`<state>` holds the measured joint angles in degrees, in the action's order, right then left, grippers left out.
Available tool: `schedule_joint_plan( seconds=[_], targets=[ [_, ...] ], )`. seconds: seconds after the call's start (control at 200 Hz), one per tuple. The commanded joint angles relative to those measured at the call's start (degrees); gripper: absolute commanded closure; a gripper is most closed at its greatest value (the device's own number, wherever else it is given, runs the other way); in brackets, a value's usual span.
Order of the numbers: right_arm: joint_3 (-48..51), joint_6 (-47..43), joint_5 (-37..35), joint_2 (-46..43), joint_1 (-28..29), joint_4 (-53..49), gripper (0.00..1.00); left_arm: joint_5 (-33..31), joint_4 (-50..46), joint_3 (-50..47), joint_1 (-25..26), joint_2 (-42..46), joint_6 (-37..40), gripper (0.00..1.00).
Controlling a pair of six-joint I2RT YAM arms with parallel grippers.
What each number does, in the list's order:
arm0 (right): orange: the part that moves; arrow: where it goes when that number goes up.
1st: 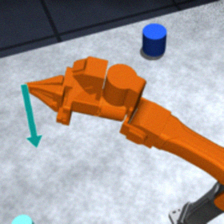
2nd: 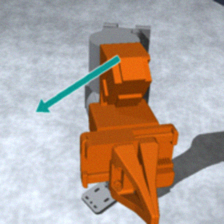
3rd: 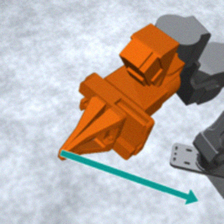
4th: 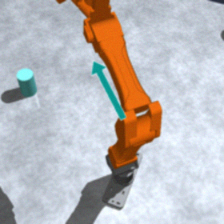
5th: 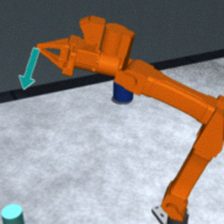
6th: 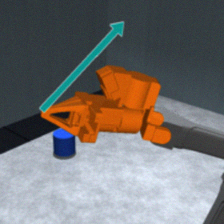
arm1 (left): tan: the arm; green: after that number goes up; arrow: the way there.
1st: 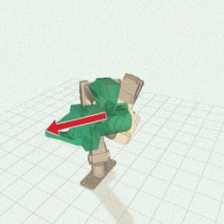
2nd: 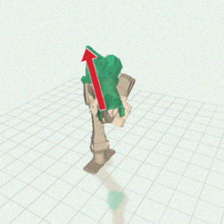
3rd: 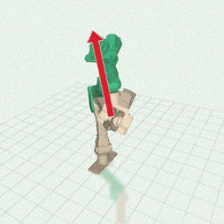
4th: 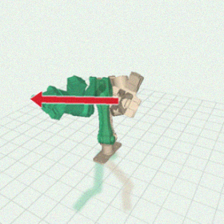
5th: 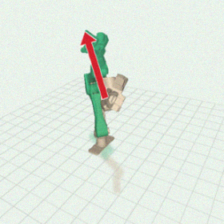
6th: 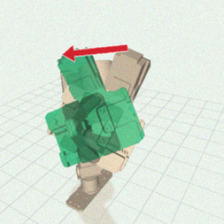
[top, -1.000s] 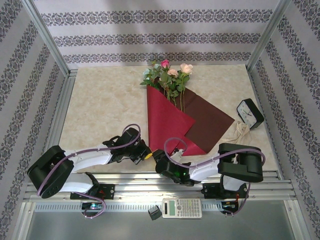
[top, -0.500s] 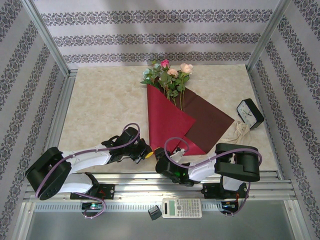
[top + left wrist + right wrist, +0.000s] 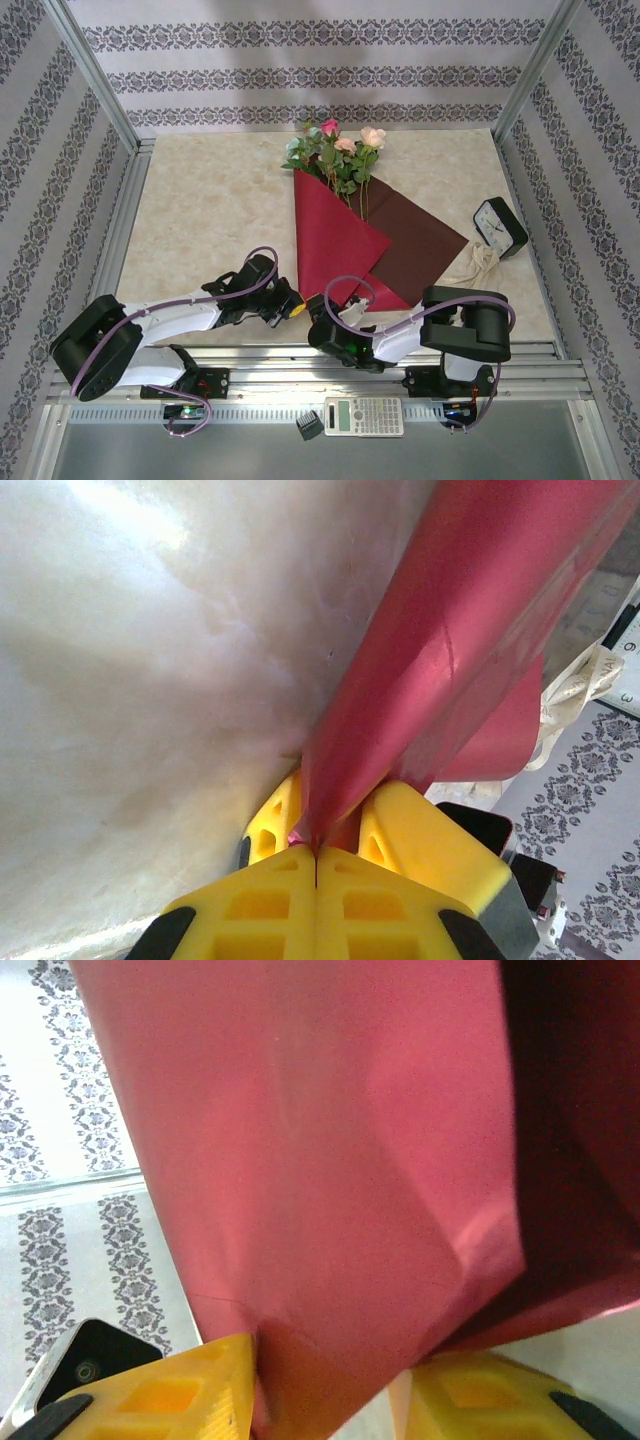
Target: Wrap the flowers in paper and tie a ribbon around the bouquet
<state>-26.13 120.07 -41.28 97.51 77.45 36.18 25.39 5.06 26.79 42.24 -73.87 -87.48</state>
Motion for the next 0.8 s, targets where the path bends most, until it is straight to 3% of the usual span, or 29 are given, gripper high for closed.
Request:
schedule_joint_plan(
  seconds=[0.0, 0.24, 0.28, 0.34, 0.425, 0.56, 0.799],
  targets=[
    [-0.94, 19.85, -0.96, 1.81, -0.63, -0.25, 0.66, 0.79, 1.18, -0.40, -0.83, 1.00, -0.49, 1.00],
    [-0.94, 19.50, -1.75, -0.07, -1.16, -2.87, 0.97, 1.15, 0.13, -1.01, -2.05, 1.93, 0.10, 1.00],
    [-1.03, 19.54, -1.37, -0.60, -1.21, -3.80, 1.00, 1.39, -0.77, -0.99, -2.83, 2.33, 0.68, 0.89],
    [-1.12, 19.59, -0.66, -1.07, -1.32, -4.77, 1.00, 1.51, -2.34, -1.03, -4.42, 3.21, 1.81, 0.66],
    [-1.21, 19.59, 0.04, -1.01, -1.42, -4.92, 1.00, 2.25, -3.06, -1.04, -6.70, 3.79, 3.99, 0.53],
    [-1.20, 19.77, 0.32, -0.83, -1.56, -4.57, 1.00, 4.79, 1.22, -0.62, -7.79, 0.44, 7.15, 0.47],
    [-1.48, 18.99, 1.34, -1.19, -2.48, -4.22, 1.00, 7.27, 6.72, -0.08, -7.79, -5.77, 10.95, 0.46]
  ],
)
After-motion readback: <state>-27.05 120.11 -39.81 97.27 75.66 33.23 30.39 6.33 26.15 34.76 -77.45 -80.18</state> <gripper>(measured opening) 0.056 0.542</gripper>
